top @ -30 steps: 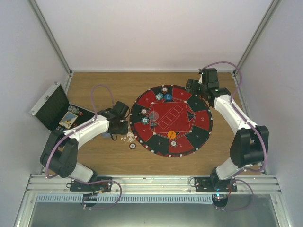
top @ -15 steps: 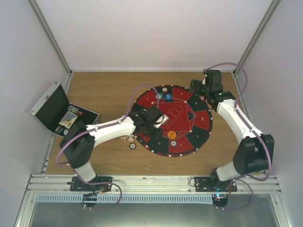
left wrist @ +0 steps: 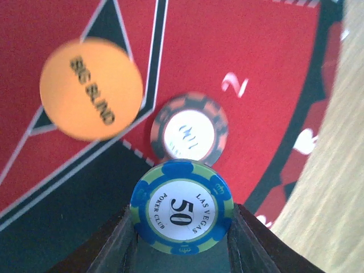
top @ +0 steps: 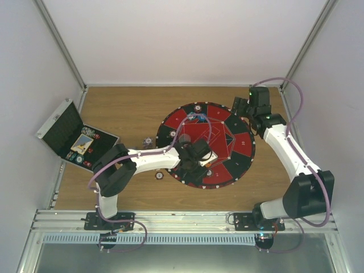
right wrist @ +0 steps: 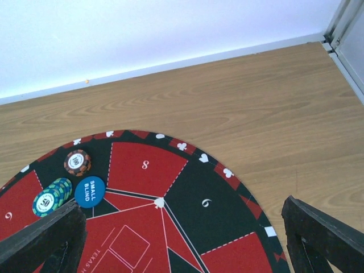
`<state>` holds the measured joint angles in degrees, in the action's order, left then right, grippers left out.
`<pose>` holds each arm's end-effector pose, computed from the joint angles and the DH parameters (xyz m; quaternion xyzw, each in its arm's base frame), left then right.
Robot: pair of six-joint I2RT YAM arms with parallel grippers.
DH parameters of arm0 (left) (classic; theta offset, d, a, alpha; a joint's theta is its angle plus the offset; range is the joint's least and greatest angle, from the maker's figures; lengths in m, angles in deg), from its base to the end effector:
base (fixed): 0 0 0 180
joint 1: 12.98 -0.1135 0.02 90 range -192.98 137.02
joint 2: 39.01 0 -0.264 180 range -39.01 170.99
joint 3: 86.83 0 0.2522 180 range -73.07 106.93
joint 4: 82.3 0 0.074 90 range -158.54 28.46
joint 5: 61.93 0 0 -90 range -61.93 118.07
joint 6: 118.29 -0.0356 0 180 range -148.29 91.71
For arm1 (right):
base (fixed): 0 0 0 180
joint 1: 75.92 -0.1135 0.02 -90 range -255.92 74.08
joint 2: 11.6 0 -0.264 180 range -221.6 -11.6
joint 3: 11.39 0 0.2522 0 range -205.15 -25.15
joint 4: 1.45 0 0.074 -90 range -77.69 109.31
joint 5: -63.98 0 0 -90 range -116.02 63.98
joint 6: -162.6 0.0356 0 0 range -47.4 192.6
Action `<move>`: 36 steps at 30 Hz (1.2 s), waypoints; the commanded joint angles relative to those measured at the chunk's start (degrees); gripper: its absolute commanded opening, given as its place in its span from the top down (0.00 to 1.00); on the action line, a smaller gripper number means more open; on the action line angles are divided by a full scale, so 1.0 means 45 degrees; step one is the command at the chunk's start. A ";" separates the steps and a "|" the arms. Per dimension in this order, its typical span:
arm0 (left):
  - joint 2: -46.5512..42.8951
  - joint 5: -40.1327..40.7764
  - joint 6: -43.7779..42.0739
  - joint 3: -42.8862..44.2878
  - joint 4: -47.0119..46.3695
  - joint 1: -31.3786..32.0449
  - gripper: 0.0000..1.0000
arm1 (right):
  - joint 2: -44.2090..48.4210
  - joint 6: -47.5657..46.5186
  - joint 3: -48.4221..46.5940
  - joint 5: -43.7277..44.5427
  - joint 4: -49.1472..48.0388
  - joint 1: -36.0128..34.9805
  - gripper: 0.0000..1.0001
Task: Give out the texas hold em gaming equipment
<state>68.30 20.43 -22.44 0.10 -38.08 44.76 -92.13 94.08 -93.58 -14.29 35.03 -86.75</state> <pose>0.1998 -0.3254 0.1790 0.4390 0.8689 -0.1708 0.1522 0.3137 0.0526 0.3191 0.1289 0.8734 0.0412 0.4677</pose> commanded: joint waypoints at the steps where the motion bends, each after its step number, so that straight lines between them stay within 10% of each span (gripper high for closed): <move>1: -0.0443 0.0252 0.0086 -0.1071 -0.0511 -0.0078 0.72 | 0.0342 0.0190 0.0166 0.0154 0.0048 0.0117 0.05; 22: 0.0479 0.0408 -0.0163 -0.0764 -0.1236 -0.0086 0.67 | 0.0848 0.0438 0.0434 0.0866 0.0425 0.0111 0.06; 36: -0.1112 0.2266 0.0652 -0.0796 -0.0192 -0.0274 0.16 | 0.0862 0.0721 0.0481 0.0653 -0.0067 0.0116 0.05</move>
<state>69.06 24.76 -21.70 -3.90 -40.46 44.25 -89.49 96.46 -91.79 -11.39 36.38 -86.75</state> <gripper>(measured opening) 0.814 0.953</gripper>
